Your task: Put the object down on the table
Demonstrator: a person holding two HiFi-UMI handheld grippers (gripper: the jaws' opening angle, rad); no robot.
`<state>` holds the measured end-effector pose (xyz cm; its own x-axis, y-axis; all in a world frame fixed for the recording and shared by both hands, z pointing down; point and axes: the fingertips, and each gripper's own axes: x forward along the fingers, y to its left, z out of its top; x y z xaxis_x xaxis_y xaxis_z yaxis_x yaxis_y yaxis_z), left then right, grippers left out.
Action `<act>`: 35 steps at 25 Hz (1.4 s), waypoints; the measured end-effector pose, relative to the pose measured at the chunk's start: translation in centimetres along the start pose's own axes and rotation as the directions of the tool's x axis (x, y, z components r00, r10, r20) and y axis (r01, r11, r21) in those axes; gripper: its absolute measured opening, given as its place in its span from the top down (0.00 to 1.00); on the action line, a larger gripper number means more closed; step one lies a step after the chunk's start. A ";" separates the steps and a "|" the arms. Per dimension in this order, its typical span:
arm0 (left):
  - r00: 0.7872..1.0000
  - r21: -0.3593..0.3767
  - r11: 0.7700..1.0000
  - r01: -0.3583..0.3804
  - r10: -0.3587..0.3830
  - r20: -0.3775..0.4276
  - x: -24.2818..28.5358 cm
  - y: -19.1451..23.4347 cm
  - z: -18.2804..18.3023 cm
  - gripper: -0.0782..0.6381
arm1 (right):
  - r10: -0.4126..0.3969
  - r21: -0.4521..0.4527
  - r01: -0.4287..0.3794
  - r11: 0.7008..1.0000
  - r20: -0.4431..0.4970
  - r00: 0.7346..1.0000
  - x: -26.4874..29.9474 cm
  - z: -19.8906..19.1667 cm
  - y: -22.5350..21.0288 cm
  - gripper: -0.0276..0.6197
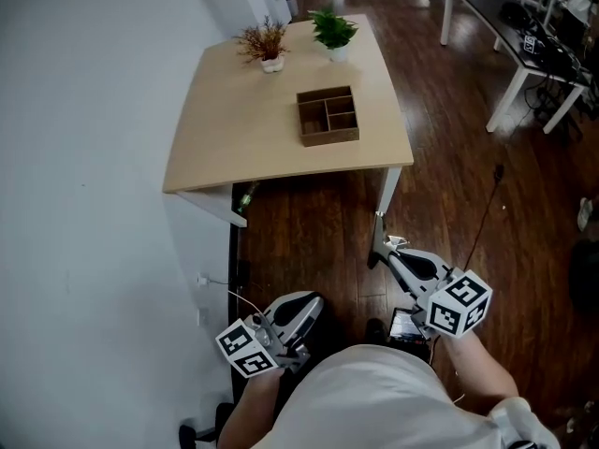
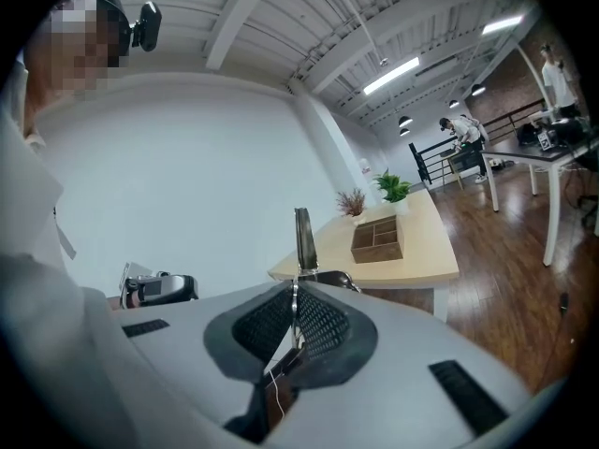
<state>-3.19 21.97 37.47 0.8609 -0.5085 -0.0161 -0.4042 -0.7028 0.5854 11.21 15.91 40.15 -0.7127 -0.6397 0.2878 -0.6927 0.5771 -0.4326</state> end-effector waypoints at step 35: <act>0.997 -0.002 0.998 0.063 -0.064 -0.042 -5.7 17.7 11.1 0.89 | -0.122 -0.027 0.123 0.992 0.029 0.992 18.9 5.9 2.9 0.94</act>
<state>-18.67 6.92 38.89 0.8971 -0.4415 -0.0192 -0.3482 -0.7328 0.5846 -3.58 2.50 39.24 -0.6195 -0.7199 0.3131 -0.7776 0.5079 -0.3707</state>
